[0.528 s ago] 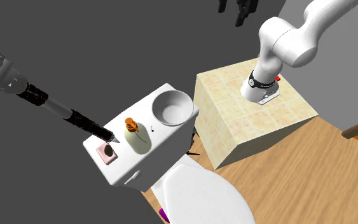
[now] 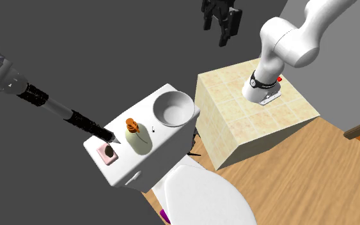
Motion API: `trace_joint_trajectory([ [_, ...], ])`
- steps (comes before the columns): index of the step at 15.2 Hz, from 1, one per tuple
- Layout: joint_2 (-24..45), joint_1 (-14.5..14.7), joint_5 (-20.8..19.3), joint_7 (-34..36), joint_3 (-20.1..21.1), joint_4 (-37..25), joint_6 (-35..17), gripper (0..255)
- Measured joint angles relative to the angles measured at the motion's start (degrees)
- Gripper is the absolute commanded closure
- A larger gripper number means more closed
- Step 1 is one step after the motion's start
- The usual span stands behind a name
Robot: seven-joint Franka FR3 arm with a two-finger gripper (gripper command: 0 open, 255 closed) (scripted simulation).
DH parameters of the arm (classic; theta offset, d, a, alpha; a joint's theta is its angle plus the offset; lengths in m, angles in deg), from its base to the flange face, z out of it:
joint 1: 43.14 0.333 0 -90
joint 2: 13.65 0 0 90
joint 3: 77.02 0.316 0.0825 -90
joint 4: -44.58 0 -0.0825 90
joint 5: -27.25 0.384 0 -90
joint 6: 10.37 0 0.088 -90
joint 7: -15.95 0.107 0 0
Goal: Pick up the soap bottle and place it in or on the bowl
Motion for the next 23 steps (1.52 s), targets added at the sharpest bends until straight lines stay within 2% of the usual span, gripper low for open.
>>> trace_joint_trajectory([
  [5, 9.31, 0.46, 0.39, 3.40, 2.45, -2.73, -7.07, 0],
  [14, 27.75, 0.82, -1.25, 9.39, 5.82, -13.26, -15.81, 0],
  [23, 47.21, 2.27, -5.30, 15.87, 7.66, -29.86, -19.01, 0],
])
